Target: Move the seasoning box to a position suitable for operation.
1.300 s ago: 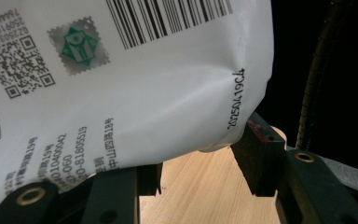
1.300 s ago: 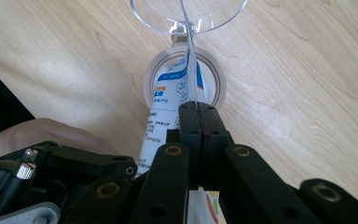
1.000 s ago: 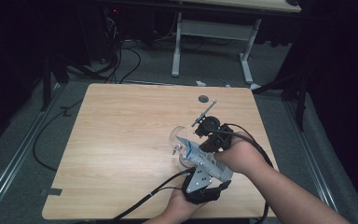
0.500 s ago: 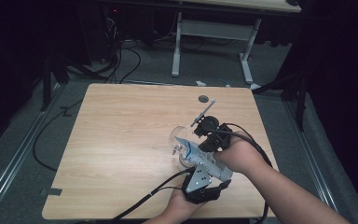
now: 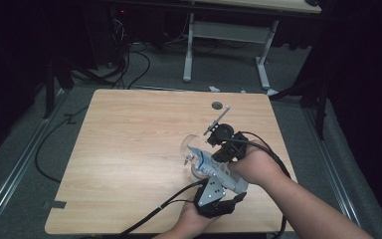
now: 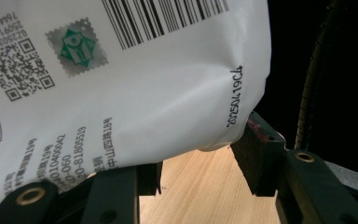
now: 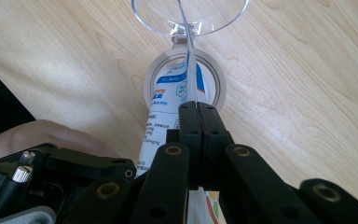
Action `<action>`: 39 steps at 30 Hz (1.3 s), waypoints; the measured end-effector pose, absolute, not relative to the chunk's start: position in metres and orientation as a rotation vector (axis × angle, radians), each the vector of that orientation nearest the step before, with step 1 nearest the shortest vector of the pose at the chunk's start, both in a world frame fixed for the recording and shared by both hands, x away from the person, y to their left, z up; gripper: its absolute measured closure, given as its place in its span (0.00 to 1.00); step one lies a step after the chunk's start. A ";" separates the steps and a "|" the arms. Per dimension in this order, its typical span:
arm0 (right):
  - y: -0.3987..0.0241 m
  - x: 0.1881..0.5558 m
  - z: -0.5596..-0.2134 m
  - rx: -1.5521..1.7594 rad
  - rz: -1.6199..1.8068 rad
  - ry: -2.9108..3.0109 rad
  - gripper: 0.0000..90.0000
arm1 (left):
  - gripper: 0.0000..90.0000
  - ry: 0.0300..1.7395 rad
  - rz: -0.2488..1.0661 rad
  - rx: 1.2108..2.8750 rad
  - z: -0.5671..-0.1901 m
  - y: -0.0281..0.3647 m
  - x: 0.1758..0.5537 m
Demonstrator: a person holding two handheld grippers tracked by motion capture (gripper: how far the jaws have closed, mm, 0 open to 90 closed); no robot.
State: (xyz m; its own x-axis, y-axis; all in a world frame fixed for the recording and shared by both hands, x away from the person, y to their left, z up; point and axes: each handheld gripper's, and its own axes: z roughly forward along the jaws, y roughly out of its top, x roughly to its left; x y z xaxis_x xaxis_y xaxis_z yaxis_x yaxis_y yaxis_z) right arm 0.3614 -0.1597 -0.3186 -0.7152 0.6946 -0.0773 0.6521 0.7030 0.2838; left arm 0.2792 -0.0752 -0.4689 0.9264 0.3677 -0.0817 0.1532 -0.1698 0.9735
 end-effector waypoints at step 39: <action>-0.157 0.362 -0.317 1.071 0.354 2.727 1.00 | 0.62 0.405 0.194 1.731 -0.466 -0.074 0.279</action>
State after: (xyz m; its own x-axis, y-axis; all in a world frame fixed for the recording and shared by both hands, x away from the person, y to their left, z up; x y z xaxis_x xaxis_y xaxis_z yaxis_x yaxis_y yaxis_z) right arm 0.3617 -0.1567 -0.3167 -0.7212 0.6871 -0.0885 0.6417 0.7107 0.2883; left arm 0.2791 -0.0740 -0.4660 0.9234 0.3724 -0.0931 0.1602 -0.1533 0.9751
